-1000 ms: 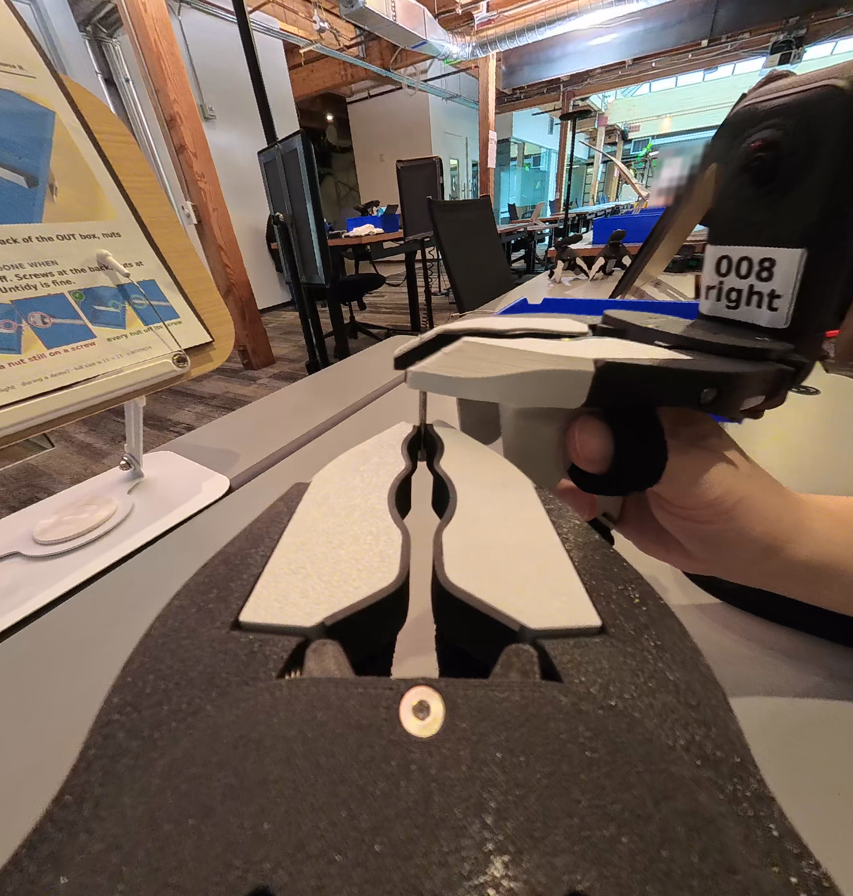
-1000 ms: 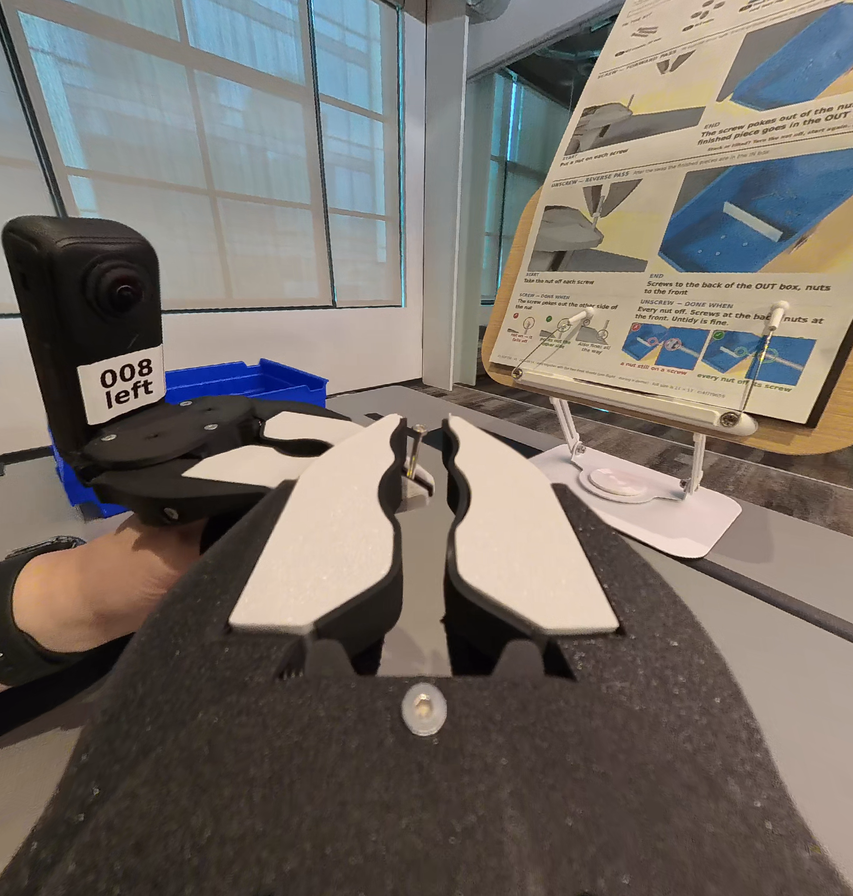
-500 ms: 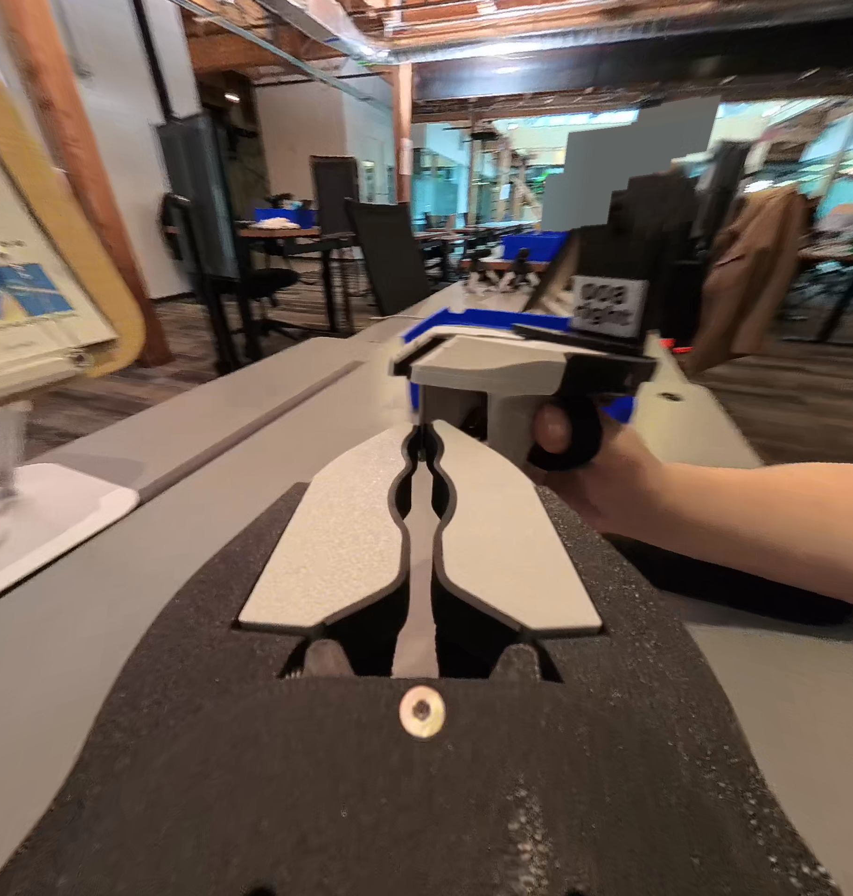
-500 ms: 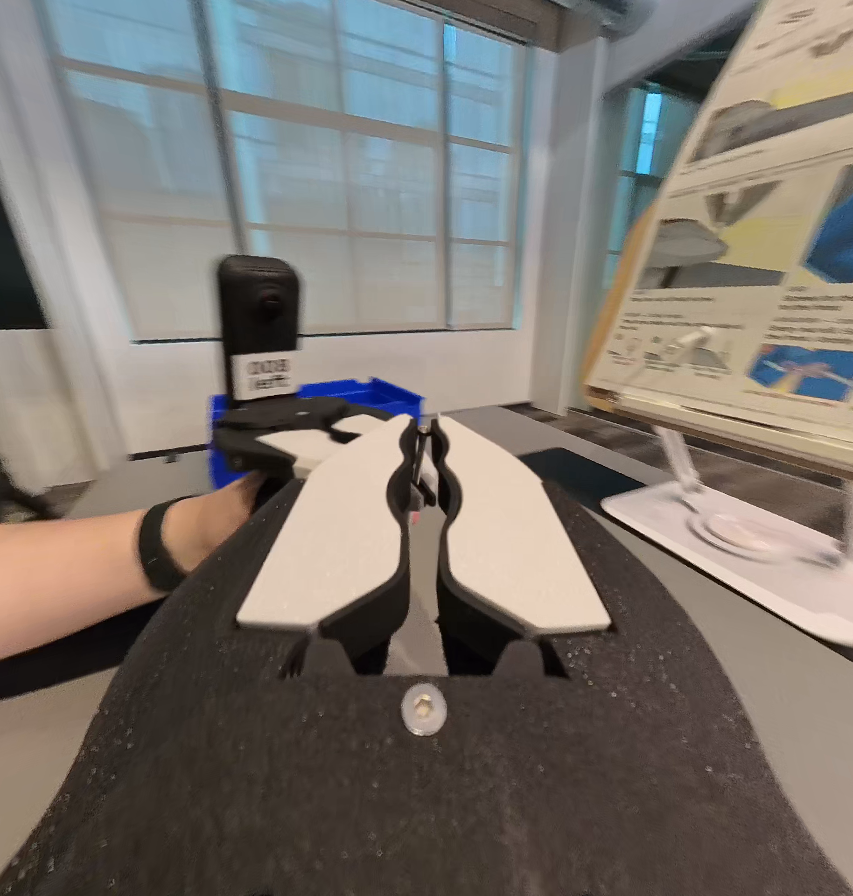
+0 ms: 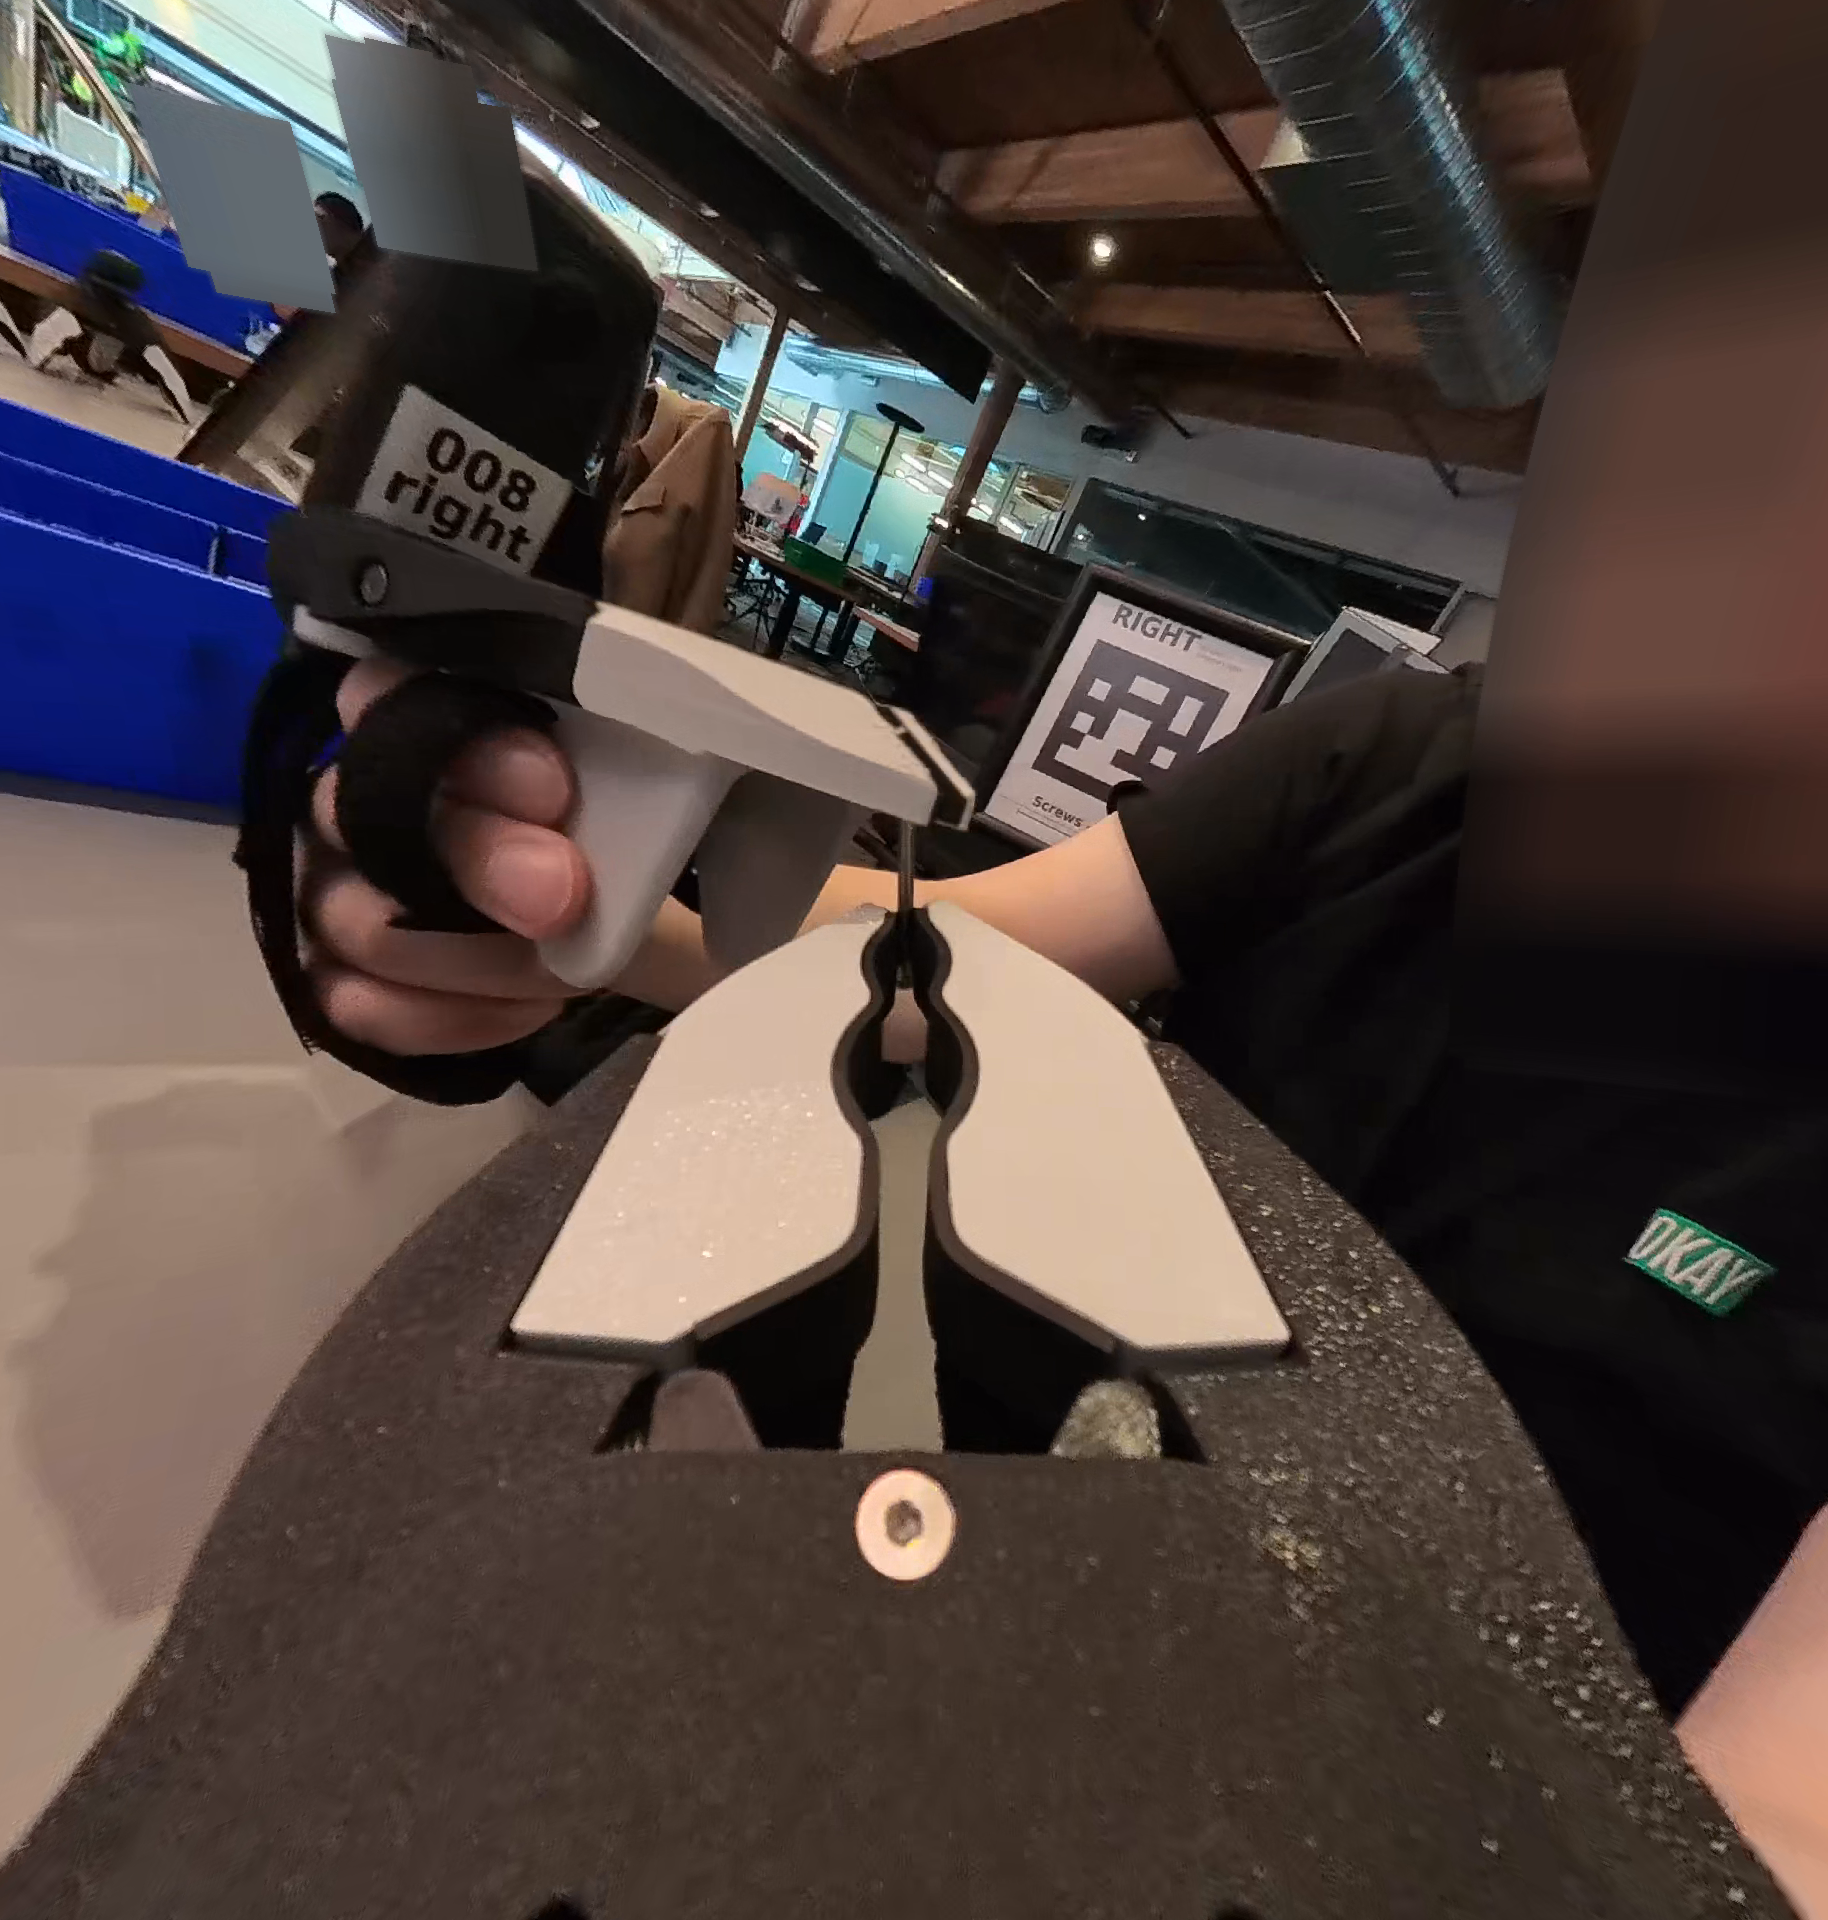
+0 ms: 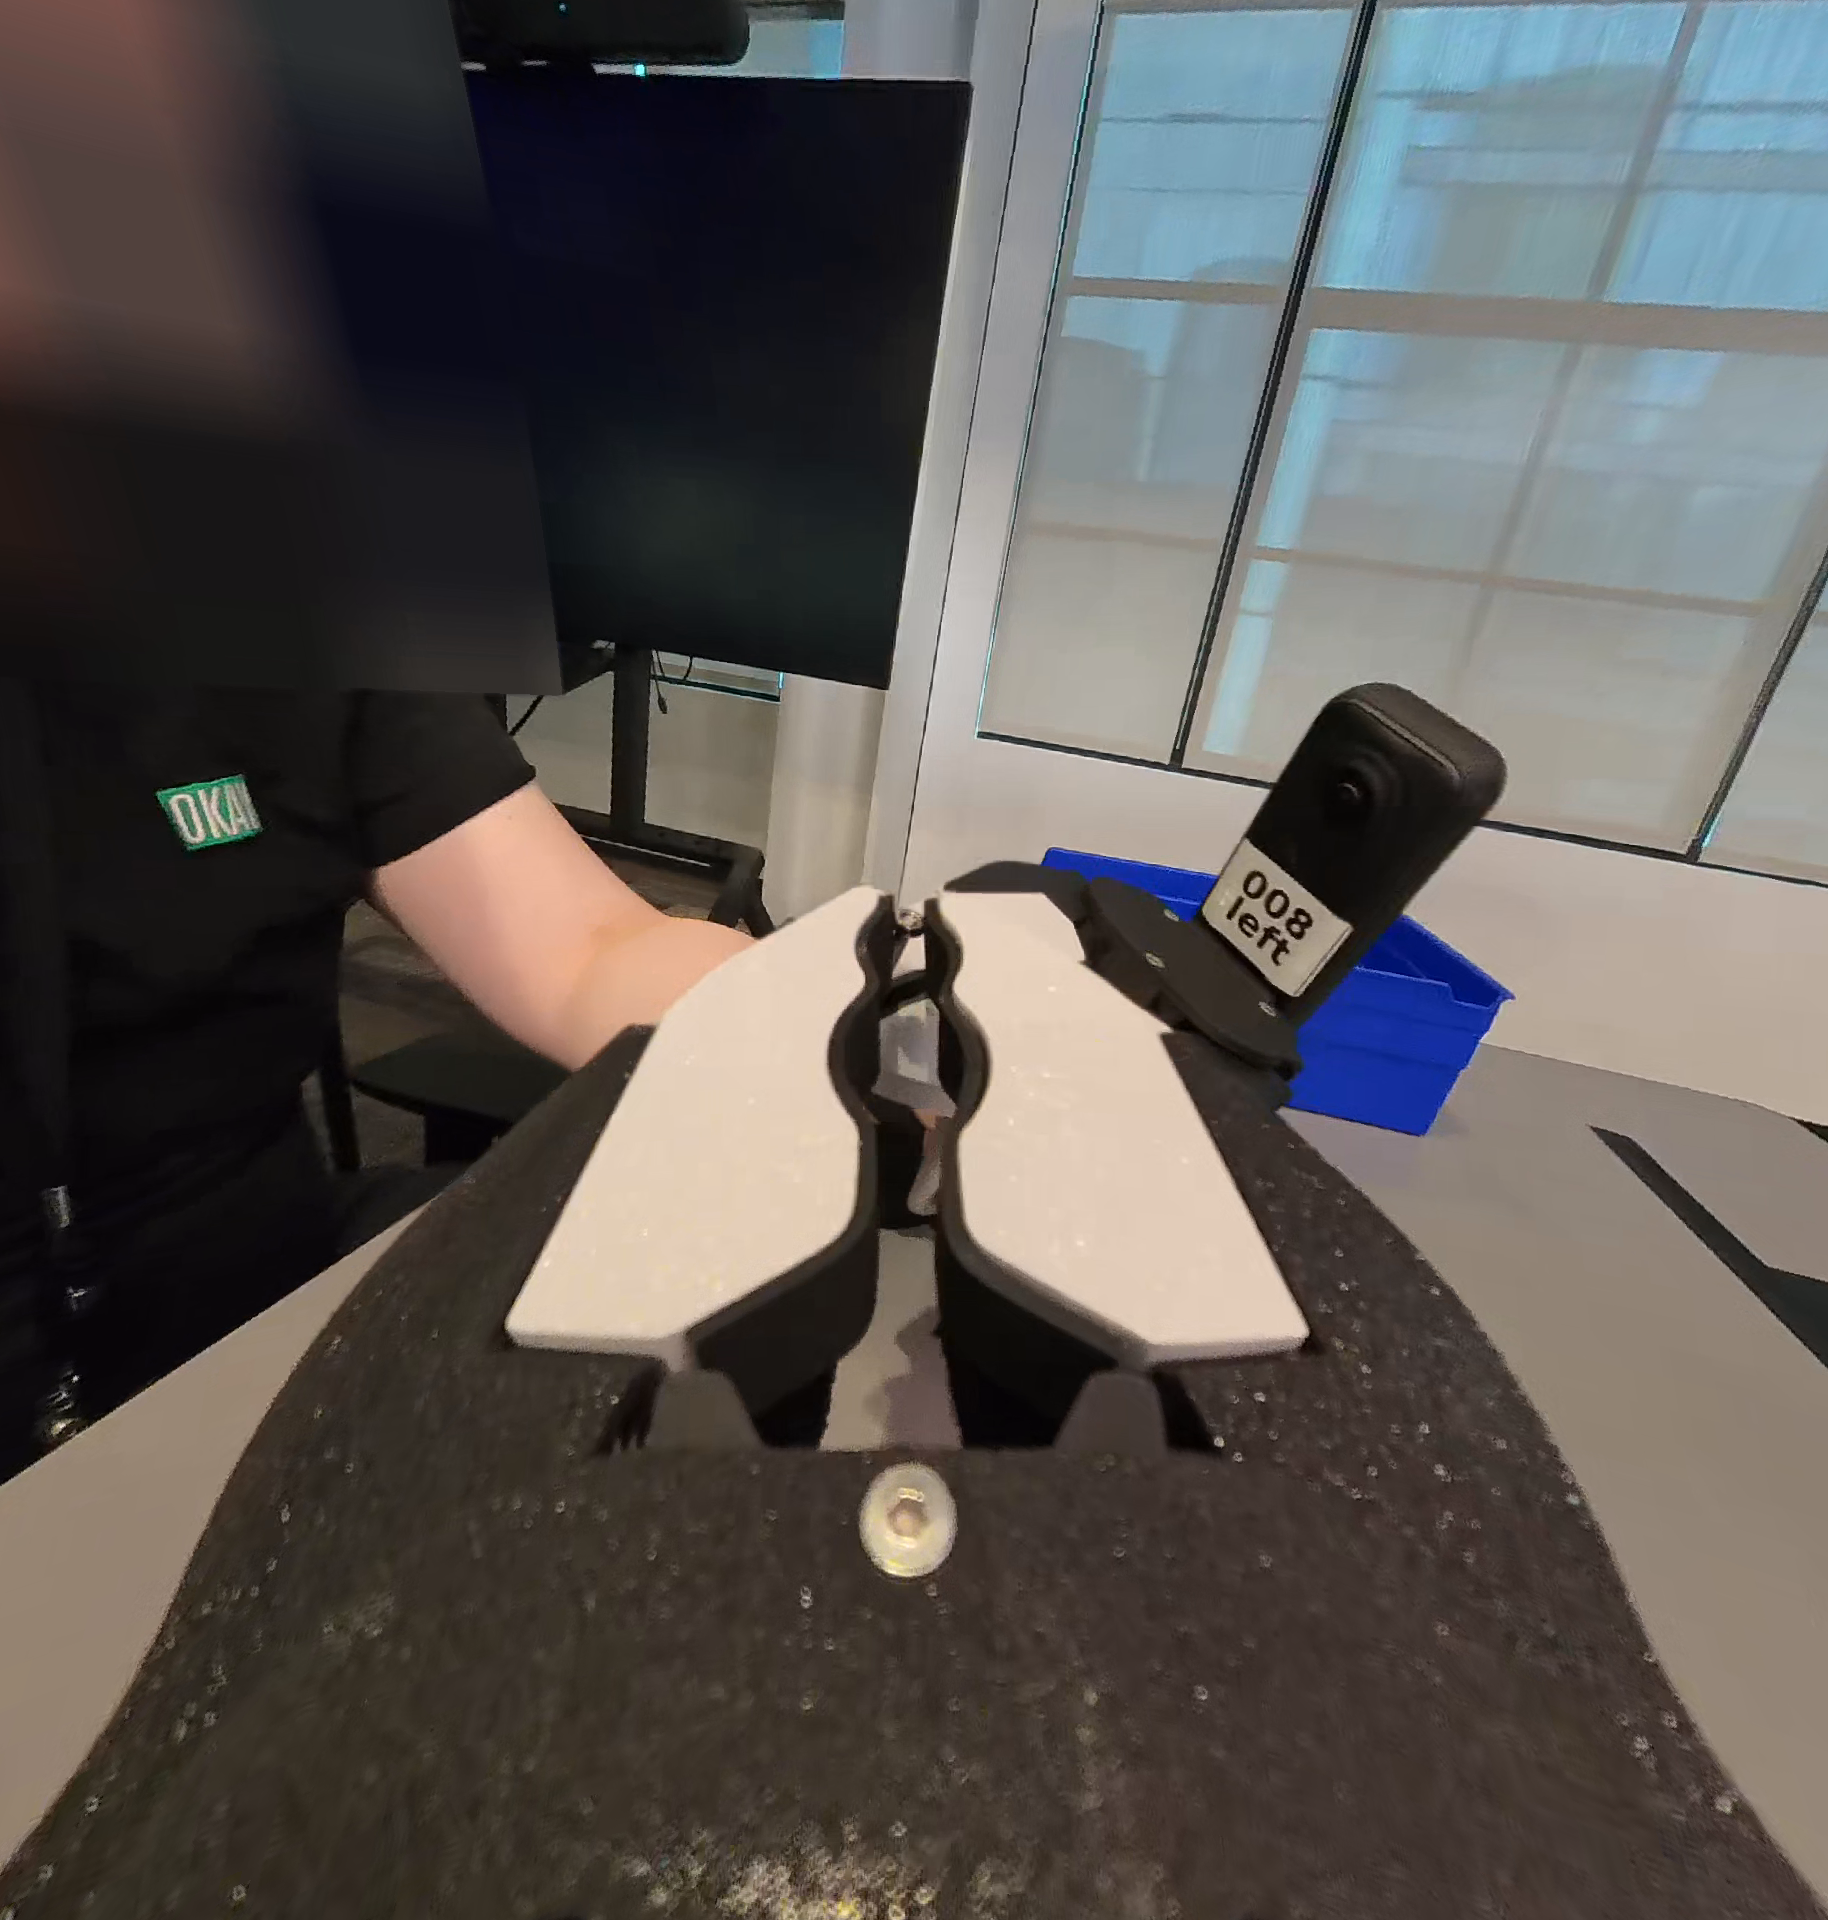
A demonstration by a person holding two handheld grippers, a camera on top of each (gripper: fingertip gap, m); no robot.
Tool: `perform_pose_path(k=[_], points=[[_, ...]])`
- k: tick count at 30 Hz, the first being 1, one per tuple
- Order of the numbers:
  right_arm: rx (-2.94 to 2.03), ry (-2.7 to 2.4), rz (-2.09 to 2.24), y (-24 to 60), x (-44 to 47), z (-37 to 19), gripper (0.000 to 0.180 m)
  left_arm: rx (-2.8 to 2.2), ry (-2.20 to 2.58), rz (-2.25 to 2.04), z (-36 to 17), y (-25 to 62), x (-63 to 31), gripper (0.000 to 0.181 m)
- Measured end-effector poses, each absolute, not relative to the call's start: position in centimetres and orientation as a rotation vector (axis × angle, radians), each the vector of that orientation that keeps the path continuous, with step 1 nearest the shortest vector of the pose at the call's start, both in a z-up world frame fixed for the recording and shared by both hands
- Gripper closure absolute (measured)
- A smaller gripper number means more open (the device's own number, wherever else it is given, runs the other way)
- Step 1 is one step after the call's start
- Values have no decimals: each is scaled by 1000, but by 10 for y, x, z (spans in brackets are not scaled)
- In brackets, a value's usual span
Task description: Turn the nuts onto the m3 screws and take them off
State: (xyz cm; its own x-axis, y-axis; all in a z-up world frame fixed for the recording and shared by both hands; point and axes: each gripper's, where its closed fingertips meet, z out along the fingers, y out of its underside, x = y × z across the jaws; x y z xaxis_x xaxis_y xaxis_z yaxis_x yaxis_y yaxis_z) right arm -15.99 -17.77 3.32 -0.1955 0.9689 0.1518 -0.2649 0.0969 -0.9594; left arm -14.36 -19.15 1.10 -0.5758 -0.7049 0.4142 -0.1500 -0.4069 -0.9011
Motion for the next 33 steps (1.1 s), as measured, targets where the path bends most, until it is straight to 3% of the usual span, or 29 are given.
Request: perform_pose_path(k=[4,7,17,24,33], points=[[-840,-1181,1351,-170,-158,35,171,-1177,1397,-1981,13,-184,-144,179],[-907,-1028,1330,-150,-153,43,136,-1177,1319,-1942,17,-171,-145,179],[-1221,-596,932,-71,-126,41,148,-1301,960,-1111,13,-82,-147,179],[-1295,-588,611,-71,-144,35,163,-1340,847,-794,7,-63,-146,179],[-1300,-570,343,-73,-148,32,163,-1343,825,-728,7,-68,-136,179]])
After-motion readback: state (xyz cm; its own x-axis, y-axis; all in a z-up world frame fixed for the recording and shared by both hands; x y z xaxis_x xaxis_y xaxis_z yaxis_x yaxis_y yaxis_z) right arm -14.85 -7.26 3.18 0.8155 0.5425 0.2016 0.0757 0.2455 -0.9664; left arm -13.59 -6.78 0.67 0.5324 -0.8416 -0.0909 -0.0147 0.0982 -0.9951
